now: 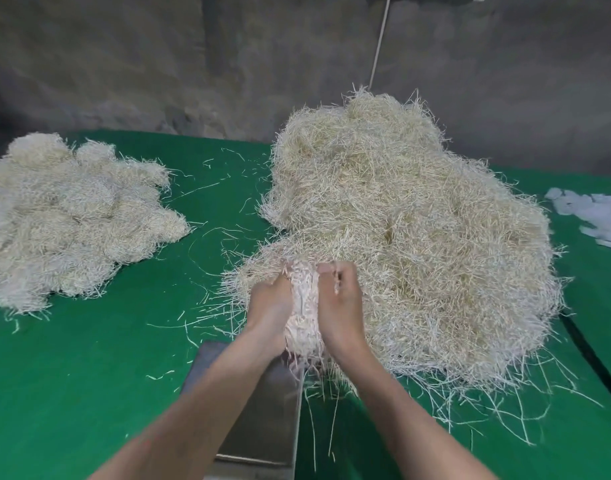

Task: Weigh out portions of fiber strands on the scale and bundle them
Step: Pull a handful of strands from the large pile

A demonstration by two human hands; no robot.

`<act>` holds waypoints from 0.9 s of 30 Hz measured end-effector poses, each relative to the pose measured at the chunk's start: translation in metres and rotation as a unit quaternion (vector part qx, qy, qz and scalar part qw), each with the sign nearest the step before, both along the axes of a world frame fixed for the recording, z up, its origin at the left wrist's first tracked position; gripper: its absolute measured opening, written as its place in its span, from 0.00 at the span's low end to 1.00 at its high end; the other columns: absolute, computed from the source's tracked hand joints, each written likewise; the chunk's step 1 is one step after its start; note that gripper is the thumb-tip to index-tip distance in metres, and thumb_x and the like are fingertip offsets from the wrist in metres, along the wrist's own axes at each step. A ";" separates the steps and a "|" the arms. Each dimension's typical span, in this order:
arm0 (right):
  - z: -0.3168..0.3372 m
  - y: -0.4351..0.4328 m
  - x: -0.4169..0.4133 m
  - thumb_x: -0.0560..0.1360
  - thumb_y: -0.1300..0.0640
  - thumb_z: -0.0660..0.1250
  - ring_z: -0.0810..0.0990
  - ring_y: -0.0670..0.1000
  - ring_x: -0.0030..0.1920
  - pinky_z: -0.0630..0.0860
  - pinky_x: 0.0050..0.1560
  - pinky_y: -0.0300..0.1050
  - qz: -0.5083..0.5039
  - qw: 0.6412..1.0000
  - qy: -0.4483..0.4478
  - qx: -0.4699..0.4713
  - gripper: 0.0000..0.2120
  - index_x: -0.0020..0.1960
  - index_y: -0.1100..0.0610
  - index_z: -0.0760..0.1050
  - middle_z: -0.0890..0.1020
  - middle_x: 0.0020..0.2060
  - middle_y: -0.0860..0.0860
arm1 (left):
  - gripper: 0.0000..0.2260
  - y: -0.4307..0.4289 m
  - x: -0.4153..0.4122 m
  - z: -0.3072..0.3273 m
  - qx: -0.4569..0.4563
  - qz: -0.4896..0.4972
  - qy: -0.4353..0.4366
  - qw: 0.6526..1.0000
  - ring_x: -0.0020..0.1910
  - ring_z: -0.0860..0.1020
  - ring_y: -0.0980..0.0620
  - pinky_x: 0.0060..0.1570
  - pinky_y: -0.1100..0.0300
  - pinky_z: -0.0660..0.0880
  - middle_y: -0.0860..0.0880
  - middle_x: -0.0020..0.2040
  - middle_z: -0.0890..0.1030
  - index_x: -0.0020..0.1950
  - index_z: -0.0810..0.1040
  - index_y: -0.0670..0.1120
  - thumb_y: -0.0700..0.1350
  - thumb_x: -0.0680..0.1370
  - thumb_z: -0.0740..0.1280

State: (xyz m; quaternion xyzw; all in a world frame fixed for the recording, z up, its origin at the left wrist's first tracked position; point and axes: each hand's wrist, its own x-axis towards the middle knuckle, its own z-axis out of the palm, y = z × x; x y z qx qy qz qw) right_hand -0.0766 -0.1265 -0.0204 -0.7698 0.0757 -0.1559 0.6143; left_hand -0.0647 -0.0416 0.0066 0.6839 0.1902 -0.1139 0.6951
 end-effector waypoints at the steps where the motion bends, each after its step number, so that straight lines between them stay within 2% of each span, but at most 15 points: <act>1: 0.002 -0.004 -0.002 0.80 0.48 0.55 0.70 0.34 0.49 0.68 0.57 0.39 0.029 0.997 0.006 0.076 0.10 0.58 0.50 0.69 0.73 0.53 0.41 | 0.18 0.002 0.001 0.004 0.013 0.002 -0.018 1.000 0.54 0.74 0.48 0.62 0.48 0.68 0.45 0.55 0.77 0.68 0.68 0.42 0.49 0.81 0.58; 4: 0.011 -0.024 -0.005 0.76 0.36 0.53 0.58 0.38 0.64 0.52 0.67 0.58 0.131 0.966 0.036 0.220 0.22 0.69 0.33 0.59 0.62 0.70 0.36 | 0.17 -0.001 0.000 0.011 0.075 -0.018 -0.092 0.993 0.58 0.71 0.54 0.63 0.50 0.65 0.51 0.59 0.73 0.63 0.70 0.48 0.55 0.78 0.62; 7: 0.017 -0.015 -0.017 0.70 0.30 0.58 0.63 0.35 0.63 0.57 0.64 0.49 0.227 0.965 0.069 0.112 0.17 0.59 0.22 0.63 0.65 0.62 0.27 | 0.22 -0.003 -0.003 0.010 0.105 -0.055 -0.144 0.983 0.49 0.70 0.62 0.48 0.66 0.65 0.54 0.56 0.73 0.58 0.71 0.48 0.64 0.75 0.59; 9: 0.019 -0.010 -0.018 0.72 0.37 0.64 0.70 0.34 0.57 0.64 0.64 0.48 0.186 0.969 0.079 0.141 0.12 0.55 0.29 0.72 0.73 0.53 0.27 | 0.28 0.003 -0.003 0.015 0.033 -0.054 -0.117 0.991 0.53 0.74 0.58 0.53 0.60 0.68 0.53 0.54 0.76 0.58 0.73 0.48 0.68 0.73 0.53; 12: 0.018 -0.019 -0.009 0.72 0.41 0.64 0.67 0.50 0.69 0.60 0.69 0.56 0.084 0.945 0.085 0.303 0.30 0.71 0.50 0.66 0.71 0.68 0.46 | 0.36 0.020 -0.008 0.011 -0.050 0.020 -0.106 0.993 0.61 0.72 0.51 0.58 0.53 0.66 0.48 0.63 0.75 0.68 0.70 0.48 0.70 0.71 0.48; 14: 0.013 -0.021 -0.007 0.75 0.41 0.62 0.59 0.51 0.73 0.55 0.70 0.56 0.043 0.946 0.063 0.316 0.33 0.75 0.52 0.58 0.63 0.73 0.47 | 0.38 0.021 -0.026 0.000 -0.068 0.021 -0.076 0.995 0.63 0.70 0.53 0.64 0.47 0.63 0.50 0.68 0.71 0.72 0.66 0.52 0.72 0.69 0.49; 16: 0.011 -0.017 -0.005 0.74 0.39 0.60 0.61 0.50 0.72 0.57 0.71 0.58 0.067 0.949 0.057 0.301 0.30 0.73 0.50 0.63 0.65 0.72 0.47 | 0.37 0.013 -0.041 -0.007 -0.126 0.007 -0.017 0.992 0.61 0.73 0.52 0.59 0.47 0.73 0.49 0.69 0.72 0.73 0.64 0.51 0.71 0.71 0.52; 17: 0.008 -0.012 -0.006 0.75 0.40 0.59 0.67 0.47 0.69 0.63 0.70 0.56 0.075 0.963 0.042 0.255 0.25 0.69 0.50 0.68 0.70 0.69 0.45 | 0.34 0.010 -0.041 -0.007 -0.147 0.014 -0.005 0.989 0.57 0.78 0.51 0.49 0.54 0.78 0.48 0.64 0.77 0.72 0.67 0.48 0.68 0.73 0.54; 18: 0.006 -0.003 -0.012 0.77 0.42 0.58 0.72 0.39 0.63 0.71 0.64 0.46 0.086 0.981 0.013 0.173 0.19 0.63 0.48 0.71 0.75 0.62 0.40 | 0.30 0.011 -0.033 -0.006 -0.143 0.025 0.002 0.989 0.50 0.82 0.52 0.37 0.61 0.78 0.47 0.56 0.81 0.67 0.71 0.44 0.65 0.76 0.55; 20: -0.006 0.012 -0.019 0.79 0.42 0.55 0.72 0.29 0.51 0.67 0.49 0.24 0.081 0.994 -0.053 -0.042 0.10 0.56 0.43 0.69 0.76 0.51 0.36 | 0.22 0.019 -0.012 -0.006 -0.107 0.095 0.009 0.990 0.32 0.82 0.54 0.24 0.66 0.71 0.49 0.35 0.83 0.51 0.78 0.41 0.59 0.80 0.57; 21: -0.008 0.018 -0.020 0.78 0.41 0.55 0.72 0.31 0.47 0.67 0.44 0.25 0.078 0.988 -0.076 -0.112 0.09 0.55 0.43 0.68 0.75 0.47 0.39 | 0.20 0.023 -0.006 -0.005 -0.102 0.121 0.009 0.987 0.25 0.78 0.53 0.23 0.66 0.70 0.49 0.29 0.79 0.45 0.77 0.42 0.57 0.80 0.59; 22: -0.006 0.019 -0.019 0.78 0.42 0.55 0.73 0.34 0.40 0.67 0.38 0.29 0.091 0.982 -0.086 -0.143 0.09 0.52 0.45 0.68 0.75 0.42 0.41 | 0.19 0.023 -0.004 -0.005 -0.101 0.126 0.003 0.987 0.23 0.77 0.53 0.25 0.66 0.70 0.49 0.27 0.77 0.43 0.77 0.41 0.56 0.80 0.60; 24: 0.001 0.011 -0.006 0.80 0.50 0.57 0.69 0.40 0.27 0.64 0.27 0.34 0.082 0.988 -0.065 -0.116 0.06 0.45 0.48 0.69 0.73 0.32 0.44 | 0.18 0.017 -0.006 -0.009 -0.082 0.057 -0.013 0.995 0.34 0.79 0.53 0.37 0.61 0.75 0.49 0.35 0.80 0.50 0.79 0.42 0.56 0.80 0.60; 26: 0.005 0.009 0.003 0.81 0.54 0.55 0.65 0.44 0.24 0.62 0.25 0.41 0.011 0.992 -0.073 -0.102 0.11 0.40 0.48 0.68 0.70 0.27 0.45 | 0.15 0.017 -0.003 -0.007 -0.055 -0.011 -0.018 0.998 0.51 0.77 0.54 0.54 0.55 0.74 0.52 0.48 0.81 0.58 0.78 0.46 0.55 0.79 0.62; 27: 0.004 0.016 0.002 0.81 0.52 0.54 0.63 0.44 0.24 0.61 0.25 0.43 -0.007 0.985 -0.113 -0.131 0.12 0.39 0.48 0.67 0.68 0.25 0.45 | 0.13 0.021 0.005 -0.004 -0.058 -0.012 -0.030 0.998 0.49 0.78 0.51 0.52 0.55 0.74 0.50 0.46 0.81 0.54 0.78 0.43 0.52 0.79 0.63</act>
